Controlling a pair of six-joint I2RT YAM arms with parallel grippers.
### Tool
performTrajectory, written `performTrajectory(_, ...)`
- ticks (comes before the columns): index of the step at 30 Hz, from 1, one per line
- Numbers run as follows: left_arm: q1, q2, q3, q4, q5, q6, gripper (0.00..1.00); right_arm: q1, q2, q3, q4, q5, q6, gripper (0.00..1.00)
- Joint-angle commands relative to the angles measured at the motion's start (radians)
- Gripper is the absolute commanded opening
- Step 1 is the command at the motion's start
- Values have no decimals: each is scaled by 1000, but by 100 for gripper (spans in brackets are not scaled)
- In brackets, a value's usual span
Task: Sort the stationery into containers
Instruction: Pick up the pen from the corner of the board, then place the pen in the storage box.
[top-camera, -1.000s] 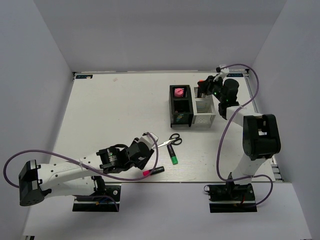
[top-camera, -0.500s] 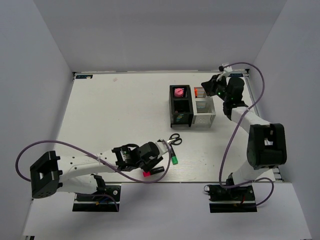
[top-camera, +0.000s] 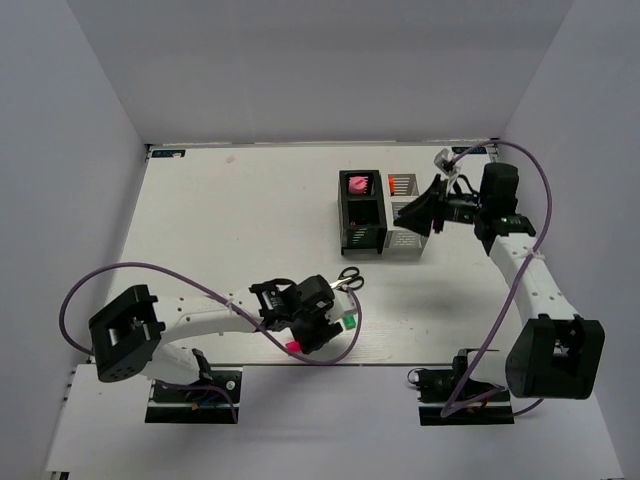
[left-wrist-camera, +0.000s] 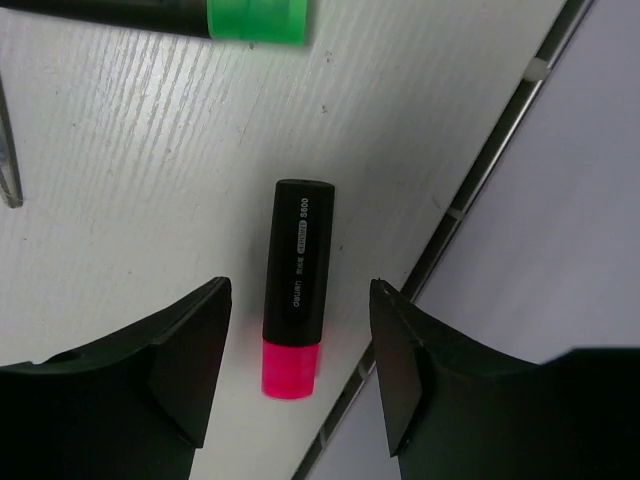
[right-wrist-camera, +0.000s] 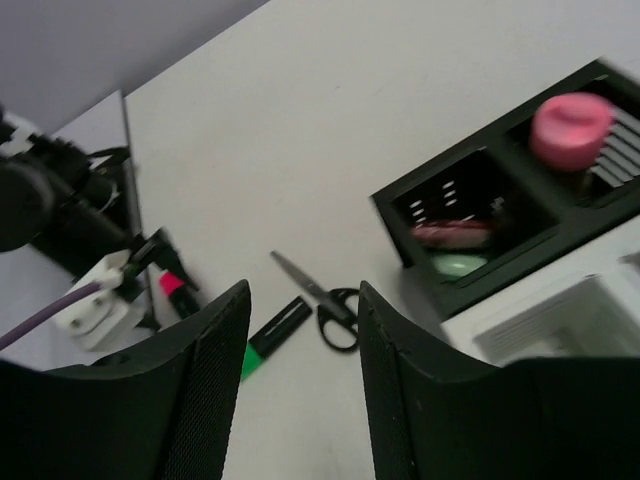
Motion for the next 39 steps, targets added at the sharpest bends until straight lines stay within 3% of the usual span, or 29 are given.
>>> performTrajectory(1, 24, 10, 8, 27, 34, 33, 68, -7, -53, -62, -176, -147, -147, 50)
performTrajectory(6, 27, 46, 4, 50, -5, 33, 65, -10, -150, -123, -282, -153, -245, 52)
performTrajectory(9, 4, 76, -1, 80, -115, 30, 63, -49, -187, -149, -293, -173, -247, 53)
performTrajectory(13, -30, 119, -18, 100, -139, 15, 60, -70, -193, -162, -291, -195, -225, 53)
performTrajectory(19, -39, 149, -41, 105, -144, 9, 41, -101, -193, -174, -262, -215, -190, 53)
performTrajectory(20, -39, 158, -44, 102, -150, 9, 31, -110, -197, -175, -259, -221, -189, 53)
performTrajectory(22, -39, 170, -44, 107, -157, 9, 22, -121, -207, -182, -261, -224, -185, 53)
performTrajectory(24, -34, 164, -39, 110, -157, -25, 14, -130, -210, -189, -268, -222, -195, 60)
performTrajectory(25, -31, 135, -33, 102, -160, -33, 12, -135, -219, -186, -299, -218, -205, 72)
performTrajectory(26, -25, 121, 2, 96, -164, -36, 11, -135, -225, -188, -319, -154, -236, 90)
performTrajectory(28, -4, 59, 62, 68, -153, -39, 7, -138, -262, -188, -347, -100, -244, 90)
performTrajectory(29, 2, 46, 136, 65, -147, -39, 4, -138, -268, -194, -350, 19, -241, 90)
performTrajectory(30, 9, 31, 160, 70, -139, -36, 0, -139, -289, -194, -362, 53, -242, 87)
performTrajectory(31, 27, 0, 210, 74, -138, -34, 0, -142, -296, -197, -367, 86, -247, 66)
performTrajectory(32, 35, -5, 253, 120, -137, -30, 0, -145, -296, -189, -374, 223, -251, 24)
performTrajectory(33, 47, -9, 273, 142, -128, -12, 0, -148, -303, -197, -373, 248, -227, 0)
performTrajectory(36, 88, 24, 384, 258, -124, -7, 0, -167, -337, -228, -336, 359, -167, 0)
performTrajectory(37, 108, 35, 430, 280, -122, -7, 0, -170, -346, -250, -330, 406, -155, 15)
performTrajectory(38, 125, 82, 445, 366, -127, -5, 0, -171, -363, -252, -333, 458, -149, 44)
performTrajectory(39, 136, 102, 459, 405, -125, -7, 0, -173, -369, -255, -330, 486, -124, 86)
